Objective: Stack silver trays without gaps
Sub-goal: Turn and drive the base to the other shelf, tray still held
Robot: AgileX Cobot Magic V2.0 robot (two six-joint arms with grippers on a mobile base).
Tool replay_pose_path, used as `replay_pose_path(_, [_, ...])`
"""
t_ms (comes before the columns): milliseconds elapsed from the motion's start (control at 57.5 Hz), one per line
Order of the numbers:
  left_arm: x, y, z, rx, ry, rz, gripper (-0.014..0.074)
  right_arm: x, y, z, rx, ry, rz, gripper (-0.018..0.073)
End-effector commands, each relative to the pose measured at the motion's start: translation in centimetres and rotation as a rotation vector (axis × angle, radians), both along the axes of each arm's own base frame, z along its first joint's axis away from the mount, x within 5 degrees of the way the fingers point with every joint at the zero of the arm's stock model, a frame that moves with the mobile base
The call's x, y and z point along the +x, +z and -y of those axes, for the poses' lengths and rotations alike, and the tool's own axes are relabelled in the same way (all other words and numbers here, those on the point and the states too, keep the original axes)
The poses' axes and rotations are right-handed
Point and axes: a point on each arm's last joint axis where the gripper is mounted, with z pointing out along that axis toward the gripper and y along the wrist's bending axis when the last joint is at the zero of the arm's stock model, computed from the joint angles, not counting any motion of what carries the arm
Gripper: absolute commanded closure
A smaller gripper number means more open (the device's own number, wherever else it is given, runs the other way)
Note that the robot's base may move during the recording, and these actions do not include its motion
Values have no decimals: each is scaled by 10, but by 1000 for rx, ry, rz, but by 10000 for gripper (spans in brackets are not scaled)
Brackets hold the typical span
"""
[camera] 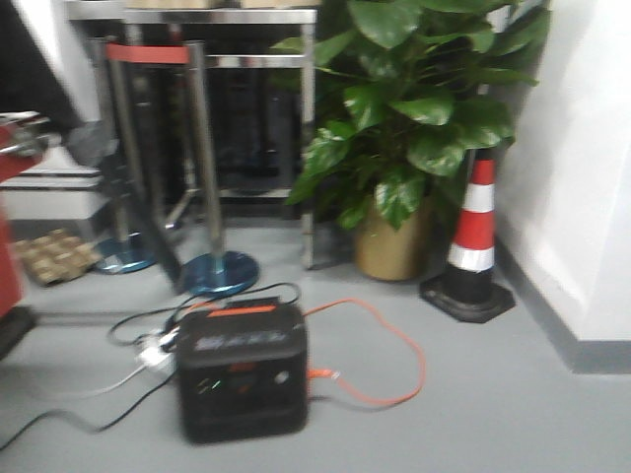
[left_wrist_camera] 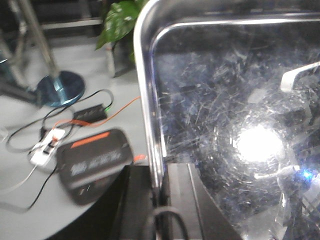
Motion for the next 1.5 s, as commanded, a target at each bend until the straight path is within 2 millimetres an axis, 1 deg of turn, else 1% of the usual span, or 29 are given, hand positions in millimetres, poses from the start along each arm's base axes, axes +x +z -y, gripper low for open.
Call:
replay_pose_path(0, [-4,16,-4,-25,-11,83,596,-2,8,2,-32,0,48,638])
replay_pose_path(609, [-3,16,-6,-7,1,98,596,-2,8,2,-32,0,50,638])
replay_pose_path(818, [-2,18,-8,23,20,121,596,-2,8,2,-29,0,52,638])
replay_pose_path(1479, [-2,18,-8,25,21,122,596,-2,8,1,-20,2,53,638])
